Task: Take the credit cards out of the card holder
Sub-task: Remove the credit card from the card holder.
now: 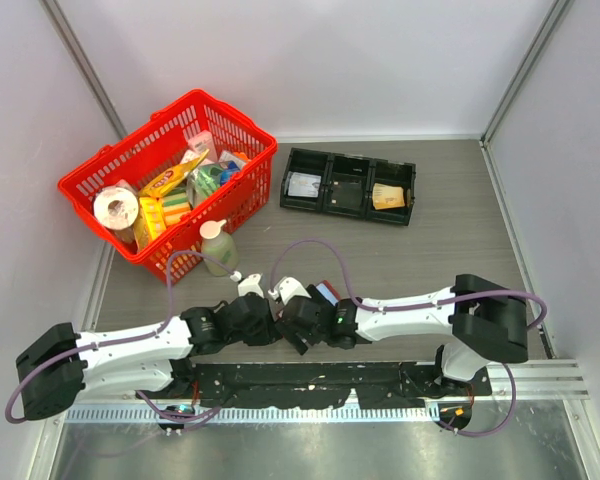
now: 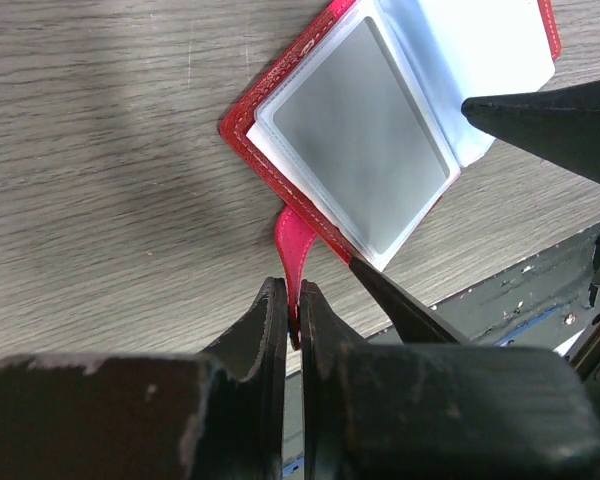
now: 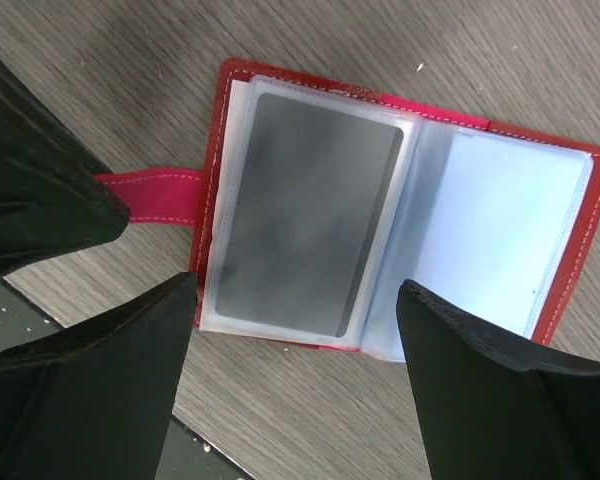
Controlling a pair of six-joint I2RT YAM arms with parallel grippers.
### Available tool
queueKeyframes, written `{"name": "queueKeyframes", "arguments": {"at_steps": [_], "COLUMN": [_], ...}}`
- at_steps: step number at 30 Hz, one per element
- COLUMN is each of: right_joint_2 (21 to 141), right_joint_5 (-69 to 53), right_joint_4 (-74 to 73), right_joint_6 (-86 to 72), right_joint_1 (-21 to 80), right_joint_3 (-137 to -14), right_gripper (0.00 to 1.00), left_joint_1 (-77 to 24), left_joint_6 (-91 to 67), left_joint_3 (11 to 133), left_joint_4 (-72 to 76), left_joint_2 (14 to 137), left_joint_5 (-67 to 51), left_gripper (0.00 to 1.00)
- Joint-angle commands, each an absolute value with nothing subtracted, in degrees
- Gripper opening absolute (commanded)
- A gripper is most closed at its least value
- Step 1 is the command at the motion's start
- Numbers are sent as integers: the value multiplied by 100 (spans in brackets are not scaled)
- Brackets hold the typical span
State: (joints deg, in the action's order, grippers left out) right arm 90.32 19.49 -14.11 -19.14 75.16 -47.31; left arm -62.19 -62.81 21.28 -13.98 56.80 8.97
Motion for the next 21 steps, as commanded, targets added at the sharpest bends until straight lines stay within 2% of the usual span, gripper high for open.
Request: {"name": "queueKeyframes", "arguments": {"at_steps": [1, 11, 21], "right_joint_2": [9167, 8851, 8324], "right_joint_5": [2354, 2883, 2699], "right_joint_4": [-1440, -1854, -2039], "right_joint_6": [-1881, -1960, -2004], "right_joint_1": [7585, 7585, 7454], "right_joint_3": [-4992, -5045, -5142], "right_gripper": [85, 75, 74], "left_joint_1": [-6249, -6240, -6240], "left_joint_6": [-6293, -6258, -6214], "left_joint_3": [2101, 2083, 2109], "left_joint_4": [-1362, -1450, -1485], "left_joint_2": [5555, 5493, 5572], "left_joint_5": [976, 914, 861], "left_gripper": [0, 0, 0]}}
